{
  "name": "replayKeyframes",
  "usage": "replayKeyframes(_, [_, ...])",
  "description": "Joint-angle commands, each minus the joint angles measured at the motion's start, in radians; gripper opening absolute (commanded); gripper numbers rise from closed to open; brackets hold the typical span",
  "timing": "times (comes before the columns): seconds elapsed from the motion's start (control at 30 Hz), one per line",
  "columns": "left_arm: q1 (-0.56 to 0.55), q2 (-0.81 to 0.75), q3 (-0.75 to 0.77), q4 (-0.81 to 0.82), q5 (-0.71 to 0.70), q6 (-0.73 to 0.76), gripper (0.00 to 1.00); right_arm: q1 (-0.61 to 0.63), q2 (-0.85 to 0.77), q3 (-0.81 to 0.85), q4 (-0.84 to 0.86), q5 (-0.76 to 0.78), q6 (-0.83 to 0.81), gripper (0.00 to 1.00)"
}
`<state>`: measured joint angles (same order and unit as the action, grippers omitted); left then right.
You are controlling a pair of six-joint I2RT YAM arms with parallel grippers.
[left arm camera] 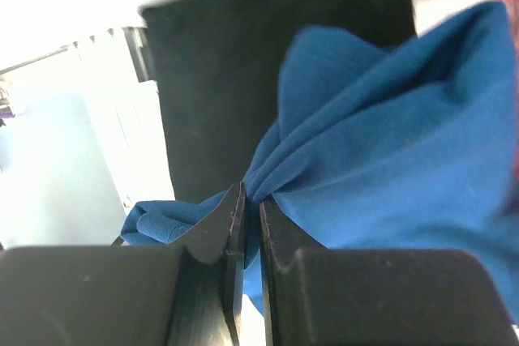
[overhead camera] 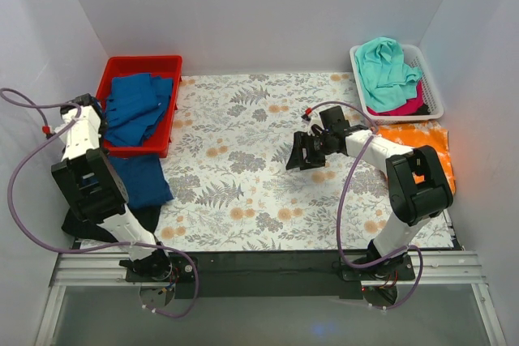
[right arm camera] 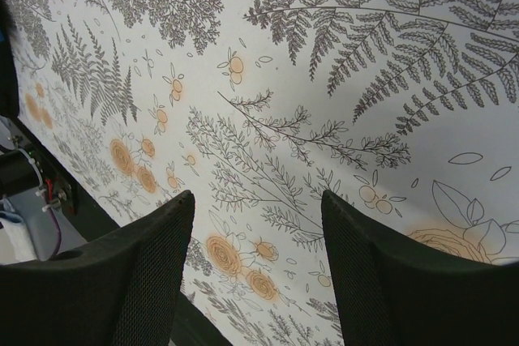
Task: Fold and stack the t-shirts
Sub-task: Put the neatly folded tshirt into the corner of the board with the left arm
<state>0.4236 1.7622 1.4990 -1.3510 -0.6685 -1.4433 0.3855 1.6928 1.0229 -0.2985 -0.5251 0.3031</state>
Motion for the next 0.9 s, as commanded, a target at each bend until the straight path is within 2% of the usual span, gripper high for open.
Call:
replayKeyframes(0.0, [0.061,-0.037,0.075,-0.014,-0.063,0.004,0.0,-0.005,-0.047,-0.007,-0.002,0.0,-0.021,0.69])
replayKeyframes(0.2, [0.09,0.028,0.118,-0.036,-0.077,-0.008,0.0,-0.005,-0.028,0.017,-0.011,-0.007,-0.022,0.69])
replayKeyframes(0.37, [0.092,0.063,0.095,-0.02,-0.04,0.0,0.01,-0.005,-0.021,0.025,-0.016,-0.004,-0.024,0.68])
replayKeyframes(0.47, [0.092,0.057,0.087,-0.013,-0.014,0.006,0.11,-0.005,-0.019,0.02,-0.016,-0.003,-0.025,0.68])
replayKeyframes(0.5, [0.092,0.037,0.089,-0.01,-0.011,0.009,0.19,-0.007,-0.018,0.02,-0.016,-0.006,-0.025,0.68])
replayKeyframes(0.57, [0.092,0.007,0.095,0.006,-0.014,0.02,0.27,-0.005,-0.012,0.022,-0.016,-0.009,-0.028,0.68])
replayKeyframes(0.6, [0.092,-0.036,0.098,0.013,-0.022,0.021,0.39,-0.005,-0.01,0.022,-0.014,-0.01,-0.028,0.68])
replayKeyframes(0.67, [0.092,-0.078,0.102,0.045,-0.034,0.041,0.5,-0.007,-0.005,0.026,-0.014,-0.012,-0.028,0.68])
replayKeyframes(0.73, [0.092,-0.127,0.107,0.076,-0.04,0.057,0.56,-0.005,0.002,0.032,-0.014,-0.024,-0.028,0.68])
replayKeyframes(0.83, [0.09,-0.153,0.112,0.093,-0.017,0.087,0.58,-0.005,0.007,0.036,-0.01,-0.038,-0.025,0.68])
replayKeyframes(0.87, [0.089,-0.164,0.101,0.101,0.031,0.107,0.58,-0.005,0.008,0.037,-0.008,-0.039,-0.025,0.68])
